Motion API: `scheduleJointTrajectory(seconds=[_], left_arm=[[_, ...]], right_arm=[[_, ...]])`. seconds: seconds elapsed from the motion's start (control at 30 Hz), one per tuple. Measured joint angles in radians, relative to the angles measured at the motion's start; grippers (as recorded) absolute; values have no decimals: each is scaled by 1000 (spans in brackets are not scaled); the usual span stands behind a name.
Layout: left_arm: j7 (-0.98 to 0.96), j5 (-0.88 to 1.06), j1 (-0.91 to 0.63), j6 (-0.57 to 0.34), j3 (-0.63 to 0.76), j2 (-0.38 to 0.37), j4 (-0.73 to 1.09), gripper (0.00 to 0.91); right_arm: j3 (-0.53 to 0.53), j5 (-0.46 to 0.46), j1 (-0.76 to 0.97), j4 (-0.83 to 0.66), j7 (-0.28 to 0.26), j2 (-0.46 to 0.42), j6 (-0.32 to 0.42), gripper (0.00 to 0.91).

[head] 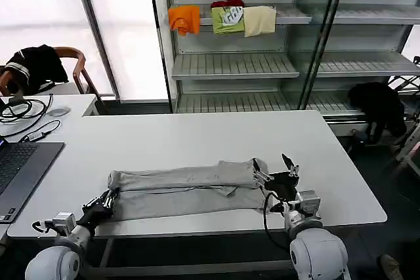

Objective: Fold and organize the clothes.

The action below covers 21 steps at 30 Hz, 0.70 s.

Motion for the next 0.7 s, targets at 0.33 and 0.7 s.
scheduleJointTrajectory(seconds=[0.33,0.7], left_arm=[[-3,19,-2,-45,-23,7,-10,0],[76,175,-58,-80,-207,153,14,0]], right_arm=[[10,0,0,-4,-4,-10,3,907],[7,-4,19,-36,-3,-14,14,907]])
